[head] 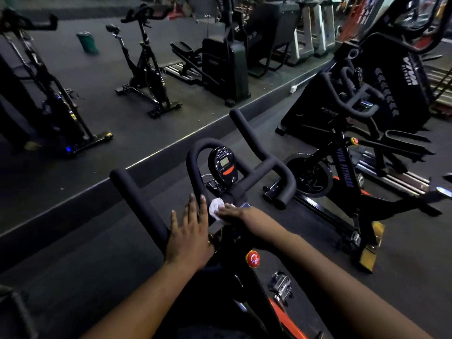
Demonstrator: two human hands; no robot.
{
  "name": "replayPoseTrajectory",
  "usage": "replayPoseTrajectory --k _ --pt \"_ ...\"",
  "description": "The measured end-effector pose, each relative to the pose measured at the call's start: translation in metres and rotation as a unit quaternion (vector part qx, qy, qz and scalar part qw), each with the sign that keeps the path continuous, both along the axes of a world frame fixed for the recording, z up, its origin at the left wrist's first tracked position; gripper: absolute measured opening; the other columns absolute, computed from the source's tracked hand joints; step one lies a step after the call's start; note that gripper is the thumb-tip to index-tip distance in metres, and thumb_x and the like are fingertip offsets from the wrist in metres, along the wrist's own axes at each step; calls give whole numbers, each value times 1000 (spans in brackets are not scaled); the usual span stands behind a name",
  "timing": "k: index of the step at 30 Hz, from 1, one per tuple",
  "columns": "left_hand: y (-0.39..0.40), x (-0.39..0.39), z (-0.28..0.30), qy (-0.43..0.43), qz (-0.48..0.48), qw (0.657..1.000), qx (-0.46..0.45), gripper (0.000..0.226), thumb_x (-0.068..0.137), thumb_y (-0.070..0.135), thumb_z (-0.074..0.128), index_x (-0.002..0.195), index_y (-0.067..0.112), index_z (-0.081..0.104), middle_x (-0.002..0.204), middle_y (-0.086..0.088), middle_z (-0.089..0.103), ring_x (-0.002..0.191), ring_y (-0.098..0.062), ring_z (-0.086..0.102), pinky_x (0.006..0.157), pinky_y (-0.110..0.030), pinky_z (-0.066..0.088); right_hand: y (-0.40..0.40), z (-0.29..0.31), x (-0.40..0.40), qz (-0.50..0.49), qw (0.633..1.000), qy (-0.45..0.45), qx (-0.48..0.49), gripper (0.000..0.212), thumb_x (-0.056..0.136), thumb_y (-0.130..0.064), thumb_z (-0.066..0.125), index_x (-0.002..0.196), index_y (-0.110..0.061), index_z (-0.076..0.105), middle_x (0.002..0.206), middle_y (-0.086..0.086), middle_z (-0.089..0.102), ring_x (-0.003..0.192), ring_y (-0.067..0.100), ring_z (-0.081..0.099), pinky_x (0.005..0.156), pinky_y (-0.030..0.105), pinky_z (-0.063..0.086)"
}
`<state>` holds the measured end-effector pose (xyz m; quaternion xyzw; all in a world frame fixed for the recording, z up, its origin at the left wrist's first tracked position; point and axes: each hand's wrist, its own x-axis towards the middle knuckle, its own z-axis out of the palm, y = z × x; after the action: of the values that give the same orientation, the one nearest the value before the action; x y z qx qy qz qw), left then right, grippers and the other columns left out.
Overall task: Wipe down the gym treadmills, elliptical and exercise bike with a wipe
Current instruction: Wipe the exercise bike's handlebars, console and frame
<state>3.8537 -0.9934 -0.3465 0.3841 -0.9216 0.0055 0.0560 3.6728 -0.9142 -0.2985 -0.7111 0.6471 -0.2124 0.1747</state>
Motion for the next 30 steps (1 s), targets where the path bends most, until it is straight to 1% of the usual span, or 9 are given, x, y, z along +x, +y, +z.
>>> replayPoseTrajectory --k 3,5,7,10,14,17,21,26,30 --pt "-4 -2 -3 -2 4 1000 -8 126 72 69 68 161 1 10 167 -29 0 151 -40 26 113 -71 24 -5 22 -18 -79 990 -81 -86 41 102 -20 54 142 -29 57 151 -11 49 137 2 43 122 24 27" --pt "-11 -6 -1 1 3 1000 -11 118 76 75 55 159 2 15 167 -27 0 153 -39 20 112 -75 23 -18 39 -28 -123 978 -24 -169 50 98 -15 43 147 -23 51 155 -8 41 147 10 36 121 21 25" --pt "-21 -13 8 -2 11 1000 -9 113 79 78 32 162 6 5 168 -22 -12 156 -33 0 115 -74 15 -37 43 -33 -123 968 21 -216 59 93 -20 37 150 -12 47 159 1 36 150 12 27 121 18 22" --pt "-33 -22 17 -25 28 999 16 117 83 82 31 154 11 -30 157 -13 -45 152 -27 -29 120 -69 -4 -61 19 -32 -62 979 74 -182 62 93 -21 43 152 -3 40 161 17 31 152 25 20 122 40 26" --pt "-32 -18 10 24 31 999 37 119 80 82 30 154 13 -31 159 -8 -43 152 -17 -15 122 -63 -4 -54 -36 -52 8 972 149 -181 65 95 -10 54 154 4 29 160 25 24 153 31 10 125 39 10" --pt "-29 -20 7 19 33 999 4 121 86 79 40 152 11 -34 159 -11 -42 153 -21 -16 122 -62 -5 -39 -50 -68 37 955 211 -206 67 99 -22 39 160 -9 16 162 20 28 156 23 -1 121 43 15" --pt "-24 -24 18 -35 47 998 18 121 91 75 43 141 10 -46 151 -15 -52 152 -22 -22 121 -61 -12 -69 -32 -61 37 929 278 -240 70 97 -25 40 161 -15 13 166 12 20 157 20 -2 122 48 16" --pt "-23 -21 19 -50 53 997 37 122 90 74 44 143 10 -46 149 -12 -55 148 -20 -30 122 -60 -11 -95 -7 -45 -47 950 225 -210 76 97 -48 47 161 -18 20 168 6 20 155 24 18 121 56 25" --pt "-21 -21 15 -6 47 998 32 122 88 74 47 152 11 -36 151 -6 -54 147 -19 -31 121 -58 -13 -91 -14 -53 -121 981 40 -148 88 93 -61 41 162 -15 11 170 5 9 156 22 12 122 50 13"
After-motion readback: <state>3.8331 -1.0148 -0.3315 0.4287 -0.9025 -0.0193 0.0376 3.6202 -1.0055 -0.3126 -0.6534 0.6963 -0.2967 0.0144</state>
